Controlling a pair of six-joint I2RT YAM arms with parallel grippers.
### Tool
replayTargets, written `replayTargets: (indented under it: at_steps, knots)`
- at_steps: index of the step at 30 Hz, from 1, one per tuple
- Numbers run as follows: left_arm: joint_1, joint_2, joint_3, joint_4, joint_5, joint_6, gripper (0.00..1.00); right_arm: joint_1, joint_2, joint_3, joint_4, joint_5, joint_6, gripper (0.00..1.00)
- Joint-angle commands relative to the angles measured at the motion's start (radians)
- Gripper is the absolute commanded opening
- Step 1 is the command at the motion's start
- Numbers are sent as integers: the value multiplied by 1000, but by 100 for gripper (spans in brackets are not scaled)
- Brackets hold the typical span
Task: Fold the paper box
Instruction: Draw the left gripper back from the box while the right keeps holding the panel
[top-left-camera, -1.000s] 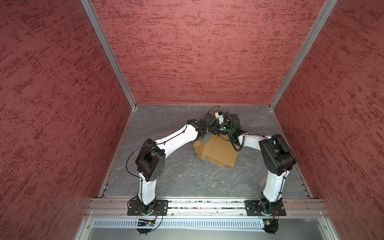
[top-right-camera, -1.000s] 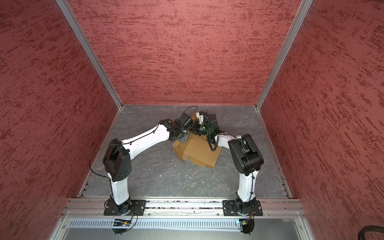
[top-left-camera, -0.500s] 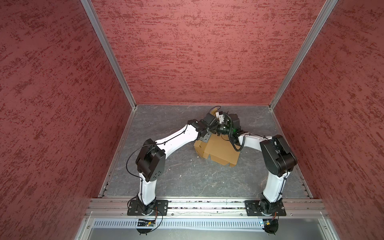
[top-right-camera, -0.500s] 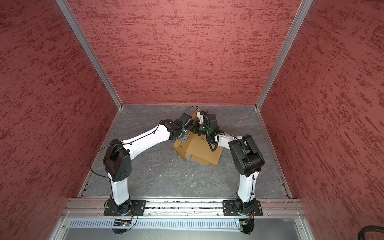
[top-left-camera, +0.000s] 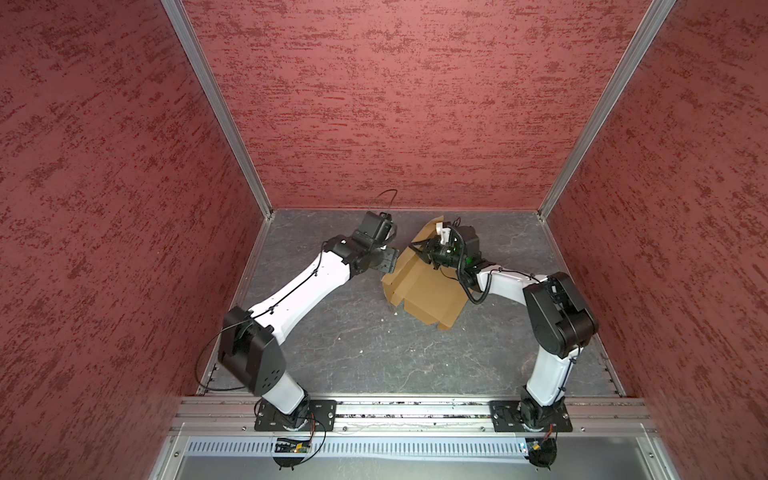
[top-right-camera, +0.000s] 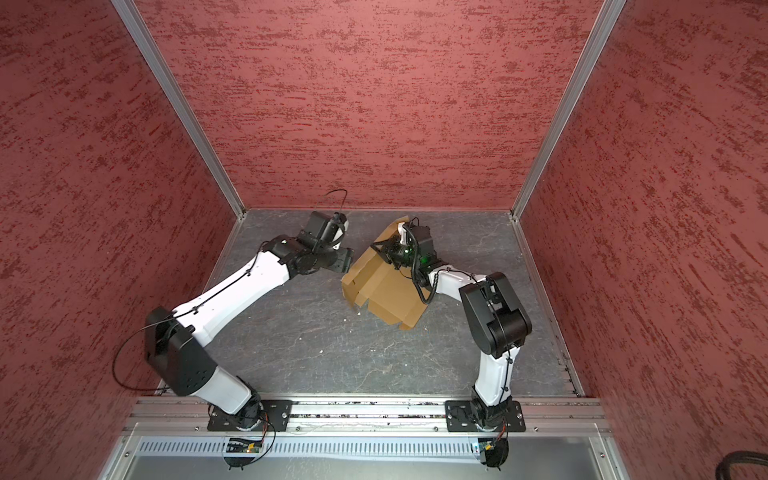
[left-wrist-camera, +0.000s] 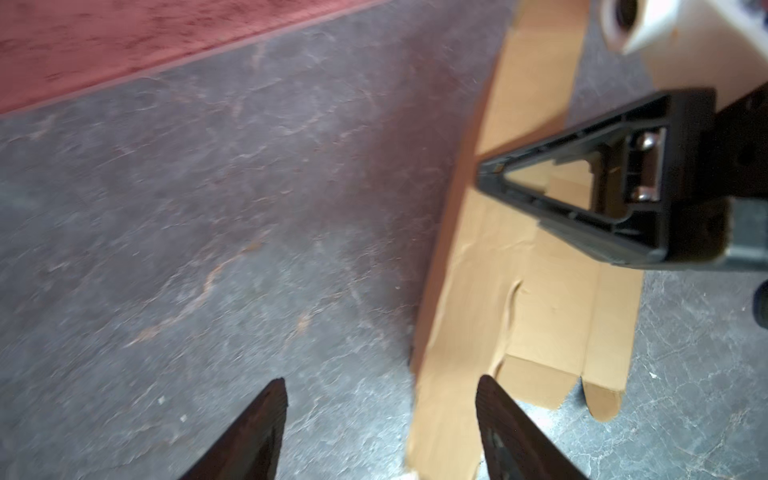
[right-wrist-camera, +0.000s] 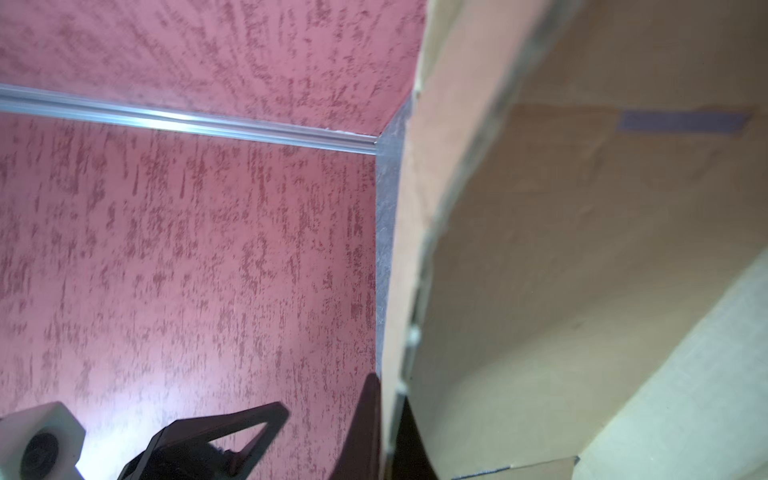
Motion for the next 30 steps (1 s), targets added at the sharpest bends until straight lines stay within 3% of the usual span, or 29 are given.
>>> replayTargets:
  at_steps: [1,6,11,30]
  knots:
    - [54,-111,-120,34,63,-58,73,5,-35,39,-61,59,21,6]
    - [119,-270,-308,72,161,-112,74,4,-42,27,-49,62,23,6]
    - [117,-304,-390,118,242,-148,74,5,-33,8,-10,54,42,6]
    - [41,-120,-229,143,370,-60,80,5,-33,76,-188,104,70,7]
